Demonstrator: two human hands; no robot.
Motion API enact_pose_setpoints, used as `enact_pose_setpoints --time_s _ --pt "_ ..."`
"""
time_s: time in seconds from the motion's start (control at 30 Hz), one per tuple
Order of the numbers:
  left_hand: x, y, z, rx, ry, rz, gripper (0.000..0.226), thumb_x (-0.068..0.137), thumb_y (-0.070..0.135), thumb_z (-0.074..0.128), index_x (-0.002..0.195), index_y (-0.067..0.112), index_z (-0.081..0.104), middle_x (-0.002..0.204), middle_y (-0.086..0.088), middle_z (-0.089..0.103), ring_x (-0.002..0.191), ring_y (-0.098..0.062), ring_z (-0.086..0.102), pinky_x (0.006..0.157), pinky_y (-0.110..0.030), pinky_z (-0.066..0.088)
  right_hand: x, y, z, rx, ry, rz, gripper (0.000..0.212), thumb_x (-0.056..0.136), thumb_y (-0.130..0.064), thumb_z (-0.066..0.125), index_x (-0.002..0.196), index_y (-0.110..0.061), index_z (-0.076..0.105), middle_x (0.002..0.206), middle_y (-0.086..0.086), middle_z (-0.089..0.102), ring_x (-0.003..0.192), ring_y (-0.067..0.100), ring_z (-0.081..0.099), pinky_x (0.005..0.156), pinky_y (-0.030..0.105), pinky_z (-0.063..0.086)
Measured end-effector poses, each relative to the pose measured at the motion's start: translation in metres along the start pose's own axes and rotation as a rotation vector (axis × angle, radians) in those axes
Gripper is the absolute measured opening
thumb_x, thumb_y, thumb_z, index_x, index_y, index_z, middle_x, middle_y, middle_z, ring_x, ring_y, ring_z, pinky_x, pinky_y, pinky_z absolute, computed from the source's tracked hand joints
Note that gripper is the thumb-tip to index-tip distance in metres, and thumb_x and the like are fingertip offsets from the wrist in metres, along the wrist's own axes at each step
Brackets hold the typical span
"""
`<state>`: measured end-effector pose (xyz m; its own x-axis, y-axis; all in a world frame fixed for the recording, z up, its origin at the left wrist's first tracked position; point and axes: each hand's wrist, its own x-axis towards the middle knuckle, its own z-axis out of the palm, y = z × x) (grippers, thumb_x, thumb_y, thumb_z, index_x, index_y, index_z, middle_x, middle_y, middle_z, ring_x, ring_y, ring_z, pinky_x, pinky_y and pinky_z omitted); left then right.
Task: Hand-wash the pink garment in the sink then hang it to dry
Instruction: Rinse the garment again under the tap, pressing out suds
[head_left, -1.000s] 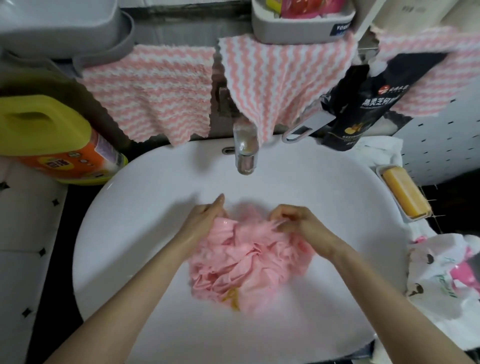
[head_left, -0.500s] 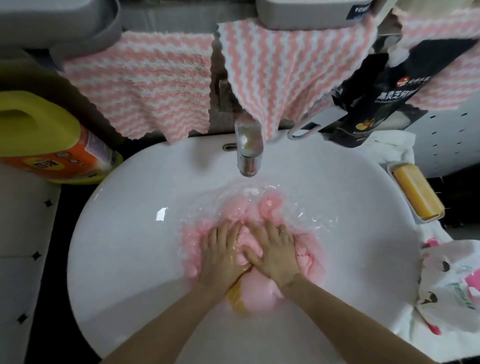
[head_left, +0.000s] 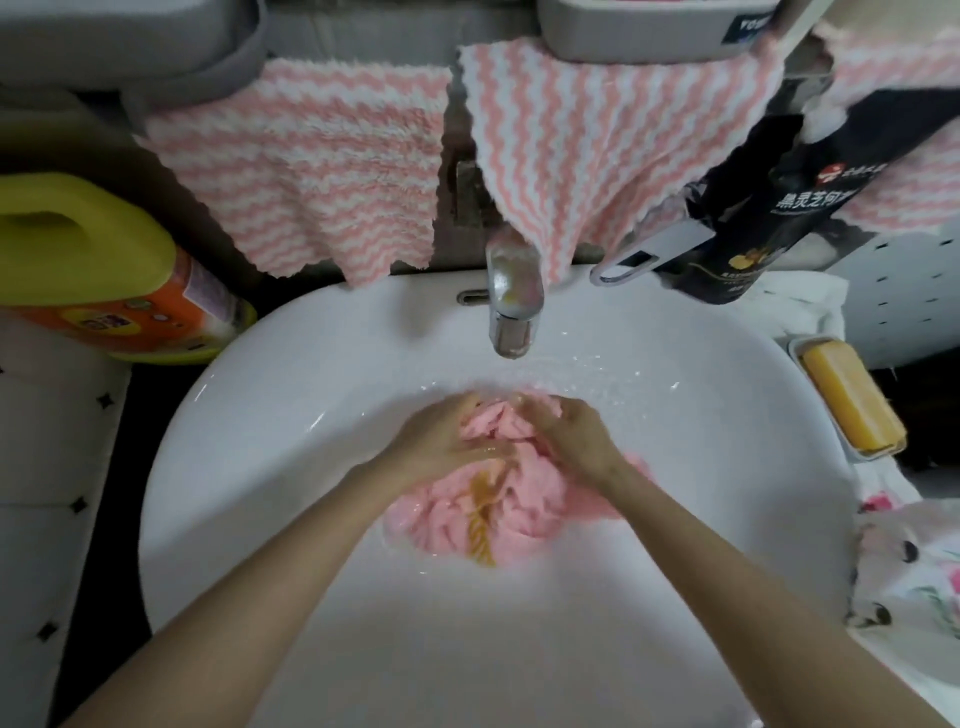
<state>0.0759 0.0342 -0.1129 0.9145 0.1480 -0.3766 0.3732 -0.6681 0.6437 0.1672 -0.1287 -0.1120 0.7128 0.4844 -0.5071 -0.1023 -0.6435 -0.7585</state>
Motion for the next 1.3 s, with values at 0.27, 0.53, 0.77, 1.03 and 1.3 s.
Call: enact_pose_setpoints --time_s 0.27,0.53,0.77,1.03,1.3 --pt "-0.075 0.011 -0.005 0.113 0.335 0.423 0.046 0.083 0.065 0.05 0.084 0.02 0.062 0.104 0.009 0.052 0.094 -0.014 0.051 0.075 -0.038 0.047 -0.084 -0.022 -0.019 -0.398 0.046 -0.316 0.05 0.066 -0.08 0.042 0.095 -0.046 0.065 0.109 -0.014 0.055 0.1 0.014 0.054 0.082 0.028 0.045" --pt "-0.059 -0.026 0.077 0.447 0.107 0.083 0.098 0.063 0.074 0.048 0.144 0.023 0.026 0.151 -0.005 0.033 0.135 -0.031 0.036 0.102 -0.058 0.034 -0.048 0.064 0.036 -0.94 -0.099 -0.395 0.083 0.079 -0.08 0.026 0.15 -0.038 0.014 0.16 0.005 0.013 0.142 0.04 0.021 0.1 0.07 0.026" --pt "-0.026 -0.021 0.094 0.615 0.394 0.021 0.049 0.063 0.039 0.061 0.106 0.015 0.056 0.097 -0.005 0.056 0.088 -0.026 0.043 0.08 -0.043 0.036 -0.009 0.07 0.054 -0.814 0.053 -0.422 0.044 0.077 -0.046 0.039 0.113 -0.021 0.045 0.097 0.007 0.065 0.083 0.031 0.066 0.067 0.045 0.056" --pt "-0.01 -0.019 0.045 0.224 0.213 -0.178 0.063 0.071 0.054 0.071 0.107 0.008 0.046 0.108 -0.004 0.045 0.102 -0.023 0.045 0.079 -0.035 0.039 -0.001 0.045 0.012 -0.322 -0.094 -0.284 0.089 0.068 -0.067 0.062 0.144 -0.032 0.03 0.125 -0.005 0.055 0.109 0.017 0.055 0.096 0.036 0.044" --pt "-0.077 -0.04 0.011 -0.02 0.477 -0.409 0.03 0.081 0.033 0.069 0.07 0.014 0.048 0.079 -0.008 0.058 0.084 -0.034 0.061 0.063 -0.03 0.032 -0.041 0.083 -0.006 -0.89 0.108 -0.465 0.106 0.068 -0.031 0.075 0.151 -0.02 0.009 0.155 0.013 0.023 0.139 0.037 0.029 0.116 0.051 0.019"
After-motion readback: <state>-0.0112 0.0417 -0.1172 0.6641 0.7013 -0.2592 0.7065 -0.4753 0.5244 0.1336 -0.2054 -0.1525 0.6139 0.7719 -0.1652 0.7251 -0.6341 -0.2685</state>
